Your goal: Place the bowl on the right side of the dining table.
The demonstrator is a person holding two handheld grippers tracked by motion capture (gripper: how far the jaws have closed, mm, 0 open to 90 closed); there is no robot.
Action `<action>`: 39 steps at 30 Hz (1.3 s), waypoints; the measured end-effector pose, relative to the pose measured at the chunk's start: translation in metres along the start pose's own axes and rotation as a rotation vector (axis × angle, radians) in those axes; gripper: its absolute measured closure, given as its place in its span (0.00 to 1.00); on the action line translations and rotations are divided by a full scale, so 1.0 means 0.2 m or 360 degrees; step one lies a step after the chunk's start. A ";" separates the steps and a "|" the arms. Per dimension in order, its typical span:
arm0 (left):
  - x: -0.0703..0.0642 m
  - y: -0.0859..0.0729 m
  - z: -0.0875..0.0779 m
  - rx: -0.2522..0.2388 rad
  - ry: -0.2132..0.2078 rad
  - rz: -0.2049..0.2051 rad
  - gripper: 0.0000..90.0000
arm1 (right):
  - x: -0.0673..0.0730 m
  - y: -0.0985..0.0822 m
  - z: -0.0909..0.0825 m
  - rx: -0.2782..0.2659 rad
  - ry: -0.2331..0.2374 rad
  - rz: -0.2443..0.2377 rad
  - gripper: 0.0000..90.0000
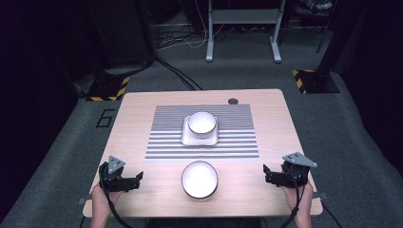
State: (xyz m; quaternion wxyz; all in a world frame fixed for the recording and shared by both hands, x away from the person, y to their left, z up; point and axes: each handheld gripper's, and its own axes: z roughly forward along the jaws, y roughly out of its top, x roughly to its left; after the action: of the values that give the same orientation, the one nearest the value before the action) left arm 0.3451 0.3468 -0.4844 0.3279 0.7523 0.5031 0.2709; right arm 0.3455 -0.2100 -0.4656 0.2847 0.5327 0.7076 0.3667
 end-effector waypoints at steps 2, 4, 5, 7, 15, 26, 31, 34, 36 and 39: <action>0.01 -0.02 0.00 0.0009 0.0006 -0.0016 0.00 | -0.01 -0.02 0.01 0.0010 -0.0007 0.0020 0.00; 0.02 -0.03 0.01 0.0019 0.0013 -0.0029 0.00 | -0.03 -0.03 0.01 0.0018 -0.0015 0.0033 0.00; 0.02 -0.04 0.02 0.0024 0.0017 -0.0035 0.00 | -0.03 -0.04 0.02 0.0025 -0.0021 0.0042 0.00; 0.03 -0.06 0.02 0.0027 0.0024 -0.0048 0.00 | -0.04 -0.06 0.03 0.0038 -0.0024 0.0054 0.00; 0.07 -0.12 0.05 0.0074 0.0047 -0.0088 0.00 | -0.08 -0.14 0.07 0.0089 -0.0053 0.0086 0.00; 0.11 -0.19 0.10 0.0126 0.0068 -0.0117 0.00 | -0.15 -0.22 0.13 0.0166 -0.0101 0.0133 0.00; 0.13 -0.22 0.12 0.0124 0.0059 -0.0153 0.00 | -0.18 -0.25 0.15 0.0196 -0.0116 0.0141 0.00; 0.14 -0.22 0.12 0.0110 0.0052 -0.0170 0.00 | -0.19 -0.26 0.16 0.0224 -0.0125 0.0150 0.00; 0.15 -0.22 0.13 0.0115 0.0025 -0.0191 0.00 | -0.19 -0.26 0.17 0.0220 -0.0131 0.0126 0.00; 0.17 -0.22 0.13 0.0122 0.0020 -0.0205 0.00 | -0.20 -0.26 0.18 0.0247 -0.0140 0.0120 0.00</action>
State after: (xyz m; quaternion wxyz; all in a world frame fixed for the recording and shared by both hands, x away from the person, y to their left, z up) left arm 0.3509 0.3843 -0.5323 0.3126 0.7286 0.5625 0.2345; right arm 0.3566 -0.2488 -0.5292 0.2594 0.5949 0.7002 0.2975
